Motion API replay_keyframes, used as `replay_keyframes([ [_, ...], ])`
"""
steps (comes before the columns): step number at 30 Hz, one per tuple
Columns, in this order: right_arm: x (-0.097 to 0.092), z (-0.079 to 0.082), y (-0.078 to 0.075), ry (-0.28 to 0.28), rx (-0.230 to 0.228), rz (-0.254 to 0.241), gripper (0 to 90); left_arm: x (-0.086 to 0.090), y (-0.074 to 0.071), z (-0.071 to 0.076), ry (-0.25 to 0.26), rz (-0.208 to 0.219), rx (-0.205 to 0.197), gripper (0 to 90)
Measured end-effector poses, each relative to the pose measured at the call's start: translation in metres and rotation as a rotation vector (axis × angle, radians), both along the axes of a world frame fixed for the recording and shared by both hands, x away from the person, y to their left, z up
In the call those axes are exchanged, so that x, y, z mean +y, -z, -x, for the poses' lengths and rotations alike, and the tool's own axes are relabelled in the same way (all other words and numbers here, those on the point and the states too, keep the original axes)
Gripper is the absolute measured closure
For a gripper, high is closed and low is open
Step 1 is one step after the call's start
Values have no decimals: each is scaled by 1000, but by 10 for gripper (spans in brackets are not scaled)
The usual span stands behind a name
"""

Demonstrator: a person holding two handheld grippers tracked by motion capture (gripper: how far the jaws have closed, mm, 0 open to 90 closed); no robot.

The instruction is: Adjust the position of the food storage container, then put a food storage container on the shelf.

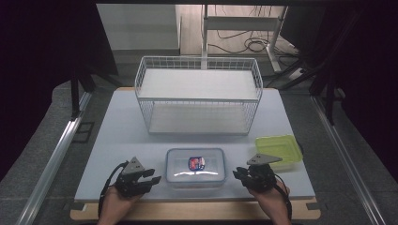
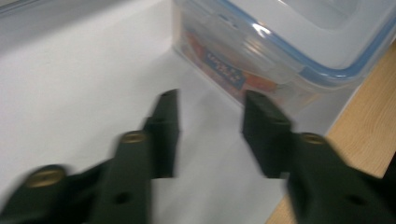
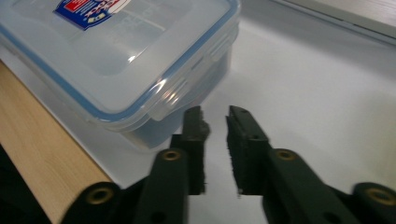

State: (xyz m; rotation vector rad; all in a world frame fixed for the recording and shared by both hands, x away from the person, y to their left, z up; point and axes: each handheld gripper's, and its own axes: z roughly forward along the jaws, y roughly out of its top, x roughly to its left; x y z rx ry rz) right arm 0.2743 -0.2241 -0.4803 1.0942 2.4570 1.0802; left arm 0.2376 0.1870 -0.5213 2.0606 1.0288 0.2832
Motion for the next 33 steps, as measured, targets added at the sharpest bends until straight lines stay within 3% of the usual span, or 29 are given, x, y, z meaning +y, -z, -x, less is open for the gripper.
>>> replay_keyframes([
  [1, 0, 0, 0, 0, 0, 0, 699, 0, 0, 0, 0, 0, 0, 457],
  [2, -1, -1, -1, 7, 1, -6, 626, 1, 0, 0, -2, 1, -4, 402],
  [4, -2, -2, -1, 9, 2, -8, 593, 4, 1, -1, -12, -1, -4, 361],
  [5, -2, -4, -1, 7, 1, -16, 518, 5, 1, -1, -27, -8, -1, 313],
  [6, -2, -4, -1, 7, 1, -16, 518, 6, 1, -1, -33, -16, 0, 313],
  [8, -2, -8, -1, 2, -3, -25, 413, 8, 1, 0, -47, -24, -7, 275],
  [10, -2, -9, -2, 2, -6, -32, 383, 11, 0, 0, -46, -3, -11, 215],
  [11, -2, -11, -2, -3, -9, -44, 314, 13, -2, -1, -45, 27, -17, 190],
  [13, -2, -12, -3, -5, -25, -46, 266, 15, -3, -2, -36, 67, -18, 148],
  [14, -2, -12, -3, -5, -25, -46, 266, 15, -3, -2, -36, 67, -18, 117],
  [17, -3, -14, -5, -8, -39, -61, 198, 17, -4, -3, -29, 88, -28, 97],
  [21, 1, -16, -8, -30, -36, -113, 126, 14, -8, -6, -28, 83, -48, 78],
  [23, 5, -17, -8, -46, -46, -111, 107, 12, -12, -8, -12, 92, -64, 75],
  [25, 9, -18, -8, -61, -34, -116, 107, 10, -19, -14, 37, 160, -62, 72],
  [26, 9, -18, -8, -61, -34, -116, 107, 10, -19, -14, 37, 160, -62, 69],
  [28, 15, -21, -9, -71, -4, -107, 105, 7, -22, -18, 51, 180, -44, 69],
  [33, 22, -25, -8, -84, 35, -106, 47, -10, -23, -33, 69, 139, 31, 53],
])
